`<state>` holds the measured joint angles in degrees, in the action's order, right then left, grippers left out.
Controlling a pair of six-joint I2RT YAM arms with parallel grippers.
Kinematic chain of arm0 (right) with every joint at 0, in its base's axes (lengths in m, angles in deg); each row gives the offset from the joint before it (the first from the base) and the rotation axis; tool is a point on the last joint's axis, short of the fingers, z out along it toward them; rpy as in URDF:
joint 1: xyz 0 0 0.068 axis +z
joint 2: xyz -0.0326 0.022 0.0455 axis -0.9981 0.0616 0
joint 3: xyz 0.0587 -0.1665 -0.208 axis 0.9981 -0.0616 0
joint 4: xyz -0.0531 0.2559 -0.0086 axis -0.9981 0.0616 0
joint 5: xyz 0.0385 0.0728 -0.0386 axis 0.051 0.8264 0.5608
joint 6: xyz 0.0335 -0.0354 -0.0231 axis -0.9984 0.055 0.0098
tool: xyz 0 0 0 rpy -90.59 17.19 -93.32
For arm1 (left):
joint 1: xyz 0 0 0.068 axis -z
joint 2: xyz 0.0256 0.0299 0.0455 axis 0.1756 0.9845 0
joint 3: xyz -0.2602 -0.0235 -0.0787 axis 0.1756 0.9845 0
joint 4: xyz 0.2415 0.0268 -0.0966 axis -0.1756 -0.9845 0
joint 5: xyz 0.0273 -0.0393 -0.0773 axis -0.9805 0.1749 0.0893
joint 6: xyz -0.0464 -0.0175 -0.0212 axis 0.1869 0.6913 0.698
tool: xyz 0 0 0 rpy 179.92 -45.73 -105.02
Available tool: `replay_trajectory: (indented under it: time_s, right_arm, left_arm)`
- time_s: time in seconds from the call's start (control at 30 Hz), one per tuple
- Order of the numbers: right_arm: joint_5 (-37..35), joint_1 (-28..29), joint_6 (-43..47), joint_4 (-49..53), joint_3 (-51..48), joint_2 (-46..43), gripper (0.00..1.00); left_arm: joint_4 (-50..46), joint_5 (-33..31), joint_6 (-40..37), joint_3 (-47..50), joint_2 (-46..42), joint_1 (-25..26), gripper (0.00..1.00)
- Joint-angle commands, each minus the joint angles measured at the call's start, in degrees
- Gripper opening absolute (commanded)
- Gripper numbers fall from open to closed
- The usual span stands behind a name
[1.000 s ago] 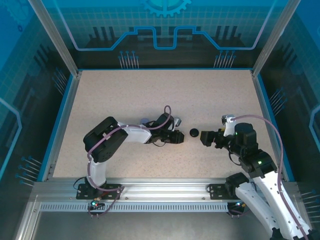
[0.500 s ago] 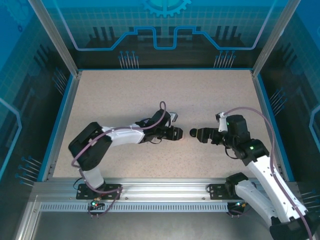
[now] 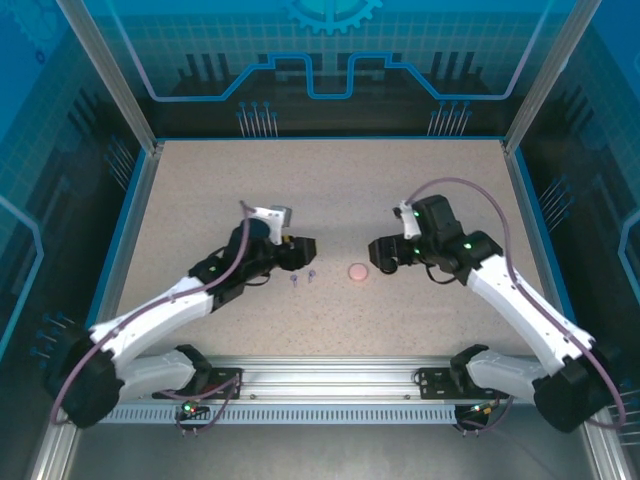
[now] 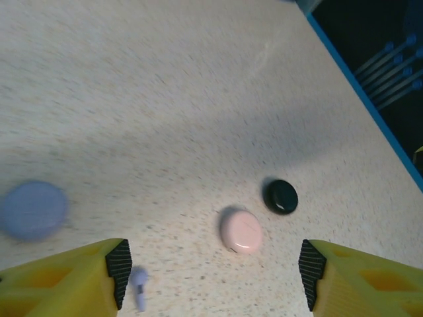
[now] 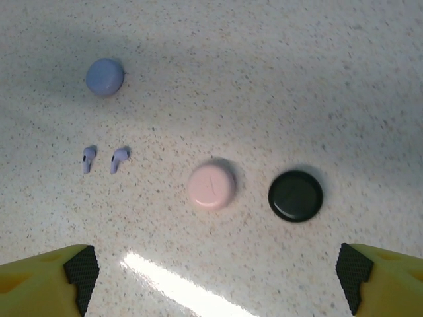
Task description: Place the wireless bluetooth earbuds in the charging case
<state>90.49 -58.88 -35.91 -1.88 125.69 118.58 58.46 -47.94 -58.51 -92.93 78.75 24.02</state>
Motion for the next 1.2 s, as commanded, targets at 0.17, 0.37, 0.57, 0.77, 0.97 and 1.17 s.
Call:
replay_trajectory:
  time_s: [0.17,0.37,0.57,0.77,0.97,1.17]
  right_arm:
    - [-6.3,10.5,6.6,3.1,16.7,20.5,0.91]
    - [-4.8,14.8,12.1,3.2,28.9,35.2,0.91]
    - [0.4,15.9,13.5,5.9,41.9,48.7,0.88]
    - [3.3,17.1,12.1,7.0,53.4,60.3,0.88]
    - [5.6,17.3,10.4,7.8,62.3,69.8,0.88]
    - [7.5,18.1,9.8,9.5,68.7,75.9,0.87]
  left_arm:
    - [-11.9,-6.7,-4.6,3.8,-19.4,-6.4,0.85]
    - [-17.3,-10.2,-6.5,4.3,-27.8,-7.3,0.89]
    - [-20.1,-12.0,-7.0,4.5,-31.9,-7.5,0.90]
    - [-20.3,-12.0,-6.7,4.7,-32.1,-7.6,0.91]
    - [-21.0,-12.0,-6.8,4.5,-32.2,-7.7,0.90]
    - [-20.9,-12.0,-6.6,4.8,-32.2,-7.7,0.90]
